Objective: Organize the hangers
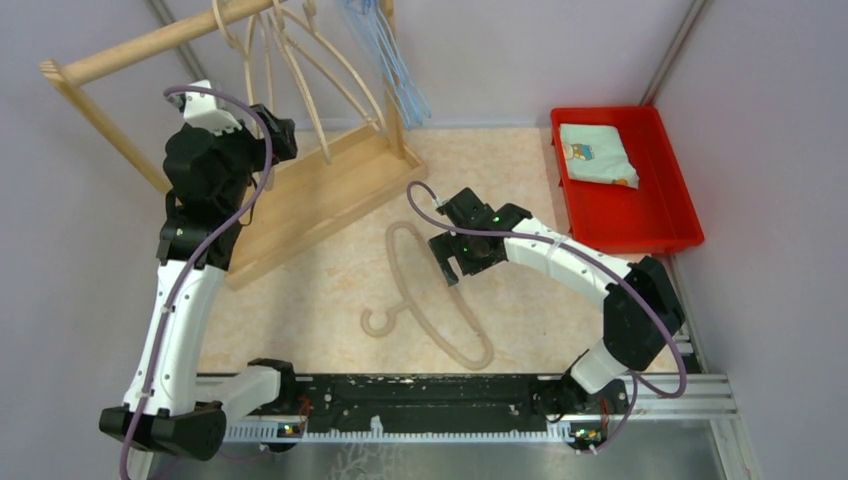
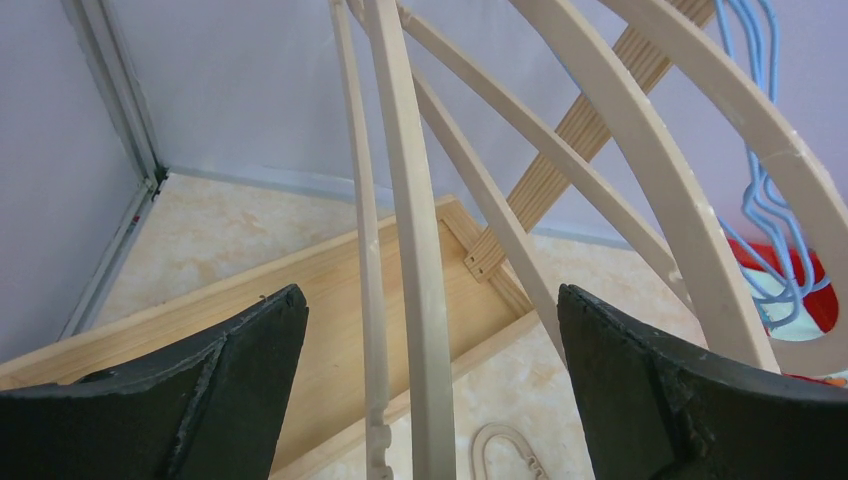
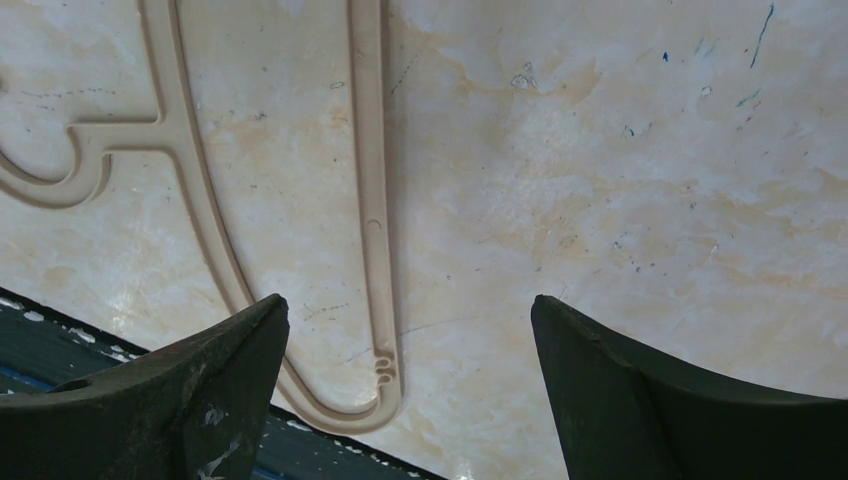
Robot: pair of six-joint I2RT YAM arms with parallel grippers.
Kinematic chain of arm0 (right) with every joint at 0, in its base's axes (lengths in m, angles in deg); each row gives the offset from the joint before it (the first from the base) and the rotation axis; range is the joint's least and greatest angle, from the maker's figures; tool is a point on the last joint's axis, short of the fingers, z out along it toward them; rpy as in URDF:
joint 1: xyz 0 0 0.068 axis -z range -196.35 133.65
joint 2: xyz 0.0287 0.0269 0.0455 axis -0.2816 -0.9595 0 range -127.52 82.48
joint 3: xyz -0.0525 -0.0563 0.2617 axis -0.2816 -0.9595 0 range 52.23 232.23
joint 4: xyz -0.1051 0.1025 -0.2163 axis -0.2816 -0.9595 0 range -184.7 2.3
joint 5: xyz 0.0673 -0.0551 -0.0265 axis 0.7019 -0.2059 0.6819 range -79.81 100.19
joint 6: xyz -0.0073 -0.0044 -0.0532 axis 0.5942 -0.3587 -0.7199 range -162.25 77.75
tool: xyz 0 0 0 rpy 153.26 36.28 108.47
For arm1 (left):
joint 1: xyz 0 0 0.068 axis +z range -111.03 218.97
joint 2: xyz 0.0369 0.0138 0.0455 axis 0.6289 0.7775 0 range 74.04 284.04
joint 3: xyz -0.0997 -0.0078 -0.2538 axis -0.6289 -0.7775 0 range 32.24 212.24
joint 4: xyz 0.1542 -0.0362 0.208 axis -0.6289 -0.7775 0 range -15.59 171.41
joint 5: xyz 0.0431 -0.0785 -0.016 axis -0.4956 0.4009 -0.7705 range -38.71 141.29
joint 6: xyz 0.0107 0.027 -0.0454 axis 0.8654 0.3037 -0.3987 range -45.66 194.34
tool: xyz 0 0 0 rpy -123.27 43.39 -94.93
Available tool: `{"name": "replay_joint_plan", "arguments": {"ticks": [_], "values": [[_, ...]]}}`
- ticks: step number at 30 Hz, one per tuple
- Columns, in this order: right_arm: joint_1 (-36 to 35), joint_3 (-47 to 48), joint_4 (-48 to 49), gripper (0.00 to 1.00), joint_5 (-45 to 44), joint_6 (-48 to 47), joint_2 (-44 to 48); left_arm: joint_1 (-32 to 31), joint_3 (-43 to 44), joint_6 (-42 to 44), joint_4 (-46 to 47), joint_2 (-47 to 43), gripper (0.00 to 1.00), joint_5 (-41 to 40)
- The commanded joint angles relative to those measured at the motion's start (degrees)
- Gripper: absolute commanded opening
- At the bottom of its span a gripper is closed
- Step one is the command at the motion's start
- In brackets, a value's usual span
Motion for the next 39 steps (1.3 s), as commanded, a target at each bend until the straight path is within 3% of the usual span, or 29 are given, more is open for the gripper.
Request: {"name": "replay_joint_plan", "arguments": {"ticks": [1,10,26,39], "values": [[-0.39,2.5,1.95,0.91,0.6,-0.99,-0.01,-0.3,-0.93,0.96,3.93,0.86,1.0,2.73],[-0.37,0.45,4.74,0.9,-0.3,-2.14,-2.18,-0.3,0.99,-1.07,-0.08,-3.41,1.0,6.09],[-0.37,7.22,9.88,0.86,0.04,-6.15,-16.45,-0.3,-3.15,-4.97,-9.43,-11.32,1.0,12.81],[-0.45,2.24,13.81,0.71,2.88,-3.05,-18.75,-0.3,-12.09,-5.43,-22.36,-21.93,1.0,18.55]]}}
